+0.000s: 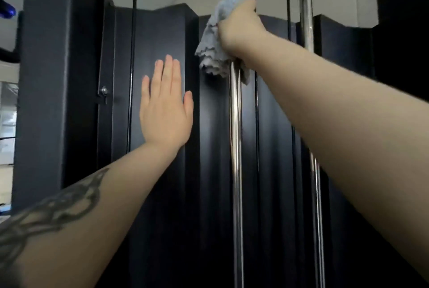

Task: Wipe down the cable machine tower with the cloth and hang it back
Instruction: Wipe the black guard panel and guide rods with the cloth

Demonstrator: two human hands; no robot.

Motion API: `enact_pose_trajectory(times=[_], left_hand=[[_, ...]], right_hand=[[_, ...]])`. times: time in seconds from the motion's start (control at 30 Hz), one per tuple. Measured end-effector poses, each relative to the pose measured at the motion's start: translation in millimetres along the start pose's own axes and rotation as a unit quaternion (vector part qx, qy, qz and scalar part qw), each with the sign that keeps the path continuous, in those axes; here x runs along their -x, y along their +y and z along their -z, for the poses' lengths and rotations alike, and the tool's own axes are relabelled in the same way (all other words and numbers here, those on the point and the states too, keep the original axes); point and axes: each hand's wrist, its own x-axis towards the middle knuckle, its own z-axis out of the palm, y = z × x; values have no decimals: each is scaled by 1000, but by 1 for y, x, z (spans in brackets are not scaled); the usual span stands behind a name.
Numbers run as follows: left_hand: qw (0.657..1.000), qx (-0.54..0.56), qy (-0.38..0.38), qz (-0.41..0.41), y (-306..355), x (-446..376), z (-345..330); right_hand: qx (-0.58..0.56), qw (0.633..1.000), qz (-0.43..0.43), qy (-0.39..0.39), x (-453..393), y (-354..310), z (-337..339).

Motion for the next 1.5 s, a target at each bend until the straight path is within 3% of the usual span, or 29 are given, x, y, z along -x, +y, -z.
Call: enact_pose_trajectory(times=[0.03,0.07,0.13,0.23,0.3,0.37,0.47,0.6,0.73,0.87,0.97,1.1,1.2,1.33,1.5], left_hand=[[1000,2,-3,0,1,7,-1],[1000,4,-4,1,1,15,-1],[1000,5,-7,3,3,35,-2],[1000,-1,-22,-1,4,70,-1],[999,-13,-32,-3,5,84,0],[999,-13,-31,1,5,89,0],[999,5,-30,11,7,90,1],[1000,8,-25,13,7,92,-1],[1000,-2,-10,13,7,94,-2],[1000,9,-4,14,8,94,-3],[1000,-3,0,11,7,93,-4],[1000,0,-6,11,6,94,-4],[1000,2,-9,12,7,94,-3],[1000,-2,-11,21,8,96,-3],[1000,-1,-11,19,8,95,-2]], right_hand=[[-20,999,35,12,13,9,-7],[-47,998,-21,24,31,17,-16],[-124,992,-24,15,105,36,-36],[-225,968,-36,-105,190,62,-55],[-225,955,-62,-184,188,66,-47],[-223,950,-71,-207,161,63,-33],[-256,951,-86,-153,134,50,-26],[-256,960,-69,-91,197,63,-60],[-256,945,-94,-182,275,81,-78],[-208,949,-89,-219,218,77,-57],[-226,961,-58,-148,198,69,-53],[-262,951,-136,-93,264,75,-85],[-248,956,-137,-83,301,77,-100],[-244,954,-105,-142,245,78,-77],[-304,944,-72,-110,189,66,-56]])
